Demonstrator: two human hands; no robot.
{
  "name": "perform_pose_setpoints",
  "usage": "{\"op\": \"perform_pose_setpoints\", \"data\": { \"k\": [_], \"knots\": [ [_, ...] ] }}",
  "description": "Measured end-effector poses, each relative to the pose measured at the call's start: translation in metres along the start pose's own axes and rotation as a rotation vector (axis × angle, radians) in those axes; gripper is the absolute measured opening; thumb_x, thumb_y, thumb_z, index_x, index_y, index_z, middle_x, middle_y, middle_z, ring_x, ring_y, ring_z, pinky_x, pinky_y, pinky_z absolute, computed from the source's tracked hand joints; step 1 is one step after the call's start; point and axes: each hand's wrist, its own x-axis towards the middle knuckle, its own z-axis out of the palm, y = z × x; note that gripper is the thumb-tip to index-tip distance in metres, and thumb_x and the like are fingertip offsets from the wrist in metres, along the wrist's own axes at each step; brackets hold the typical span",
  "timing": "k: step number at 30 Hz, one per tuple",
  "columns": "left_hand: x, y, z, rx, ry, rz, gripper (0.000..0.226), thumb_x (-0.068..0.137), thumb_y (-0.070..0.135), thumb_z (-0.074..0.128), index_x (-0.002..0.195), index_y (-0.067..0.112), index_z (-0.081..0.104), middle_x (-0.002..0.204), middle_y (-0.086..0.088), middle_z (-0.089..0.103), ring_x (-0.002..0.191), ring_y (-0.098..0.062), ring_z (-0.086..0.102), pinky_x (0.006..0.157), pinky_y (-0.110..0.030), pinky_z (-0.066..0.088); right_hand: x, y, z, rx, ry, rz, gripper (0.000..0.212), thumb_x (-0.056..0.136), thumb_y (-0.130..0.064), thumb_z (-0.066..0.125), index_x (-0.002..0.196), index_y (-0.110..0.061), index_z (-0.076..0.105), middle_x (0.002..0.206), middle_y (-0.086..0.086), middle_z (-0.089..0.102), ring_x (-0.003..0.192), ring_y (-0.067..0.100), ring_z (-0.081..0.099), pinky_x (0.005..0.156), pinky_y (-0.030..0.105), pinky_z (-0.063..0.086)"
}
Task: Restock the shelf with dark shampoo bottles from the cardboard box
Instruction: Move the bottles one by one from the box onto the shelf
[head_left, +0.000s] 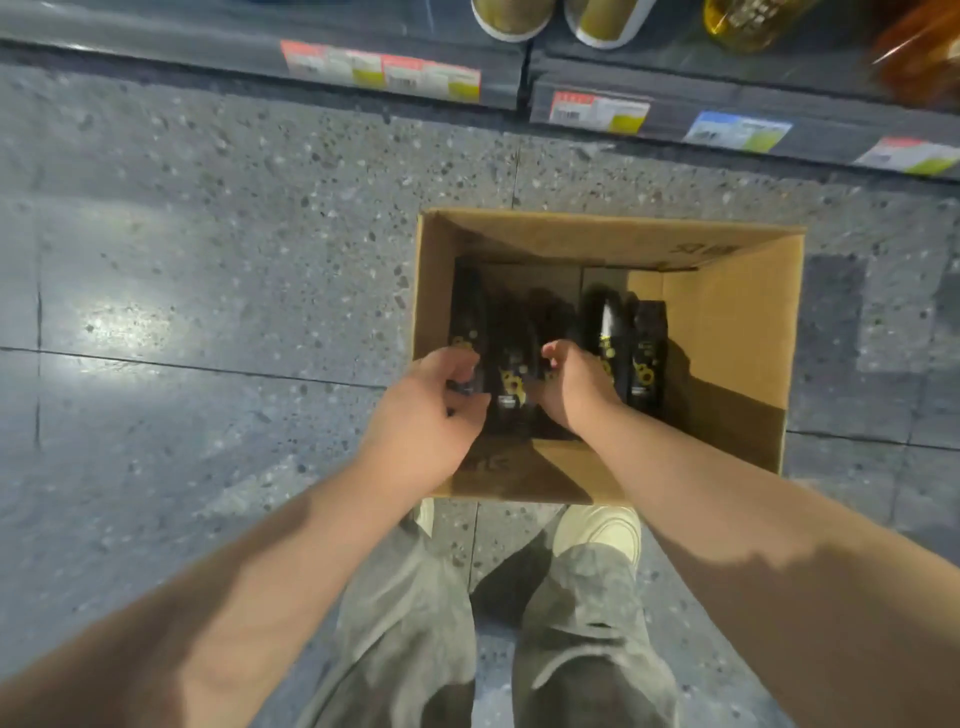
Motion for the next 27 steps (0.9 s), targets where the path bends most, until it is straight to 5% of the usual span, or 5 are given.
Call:
{"op": "perform_pose_setpoints", "data": {
  "k": [3, 8, 14, 21, 27],
  "knots": [
    [0.002, -0.012, -0.002, 0.021, 0.016, 0.070, 0.037, 0.084, 0.015, 0.059, 0.119, 0.024, 0.051, 0.092, 0.021, 0.054, 0.076, 0.000, 0.060, 0.065, -0.008, 0.043, 0.021, 0.001, 0.020, -0.041, 0.002, 0.022, 0.051, 0.087, -0.020, 0.059, 0.133, -0.012, 0.038, 0.135, 0.011, 0.046, 0.120, 0.029, 0.048, 0.096, 0.032, 0.040],
    [0.002, -0.012, -0.004, -0.052, 0.012, 0.100, 0.049, 0.082, 0.012, 0.062, 0.126, 0.025, 0.044, 0.088, 0.022, 0.054, 0.076, 0.005, 0.059, 0.062, -0.001, 0.042, 0.024, -0.002, 0.040, -0.047, 0.155, 0.075, 0.075, 0.074, -0.035, 0.073, 0.134, -0.011, 0.035, 0.135, 0.016, 0.041, 0.120, 0.038, 0.047, 0.096, 0.048, 0.046],
    [0.003, -0.013, -0.005, -0.099, -0.013, 0.047, 0.042, 0.085, 0.015, 0.060, 0.122, 0.028, 0.047, 0.090, 0.017, 0.060, 0.073, -0.004, 0.064, 0.067, -0.008, 0.047, 0.032, -0.003, 0.043, 0.049, 0.275, 0.079, 0.057, 0.079, -0.020, 0.069, 0.126, -0.012, 0.038, 0.131, 0.012, 0.046, 0.115, 0.034, 0.051, 0.085, 0.038, 0.047],
    [0.001, -0.020, -0.003, -0.166, 0.002, 0.048, 0.039, 0.080, 0.017, 0.066, 0.108, 0.037, 0.047, 0.075, 0.011, 0.067, 0.065, -0.008, 0.064, 0.062, -0.013, 0.048, 0.028, 0.001, 0.058, 0.018, 0.040, 0.103, 0.056, 0.072, -0.039, 0.074, 0.116, -0.010, 0.054, 0.105, 0.012, 0.066, 0.094, 0.031, 0.064, 0.081, 0.039, 0.054],
    [0.003, -0.013, -0.003, -0.144, -0.009, 0.000, 0.043, 0.079, 0.019, 0.067, 0.114, 0.034, 0.047, 0.079, 0.008, 0.066, 0.069, -0.006, 0.065, 0.062, -0.009, 0.047, 0.010, 0.012, 0.019, 0.188, 0.040, 0.040, 0.044, 0.079, -0.030, 0.067, 0.119, -0.018, 0.053, 0.115, 0.004, 0.061, 0.109, 0.025, 0.056, 0.081, 0.027, 0.041]
  ]
}}
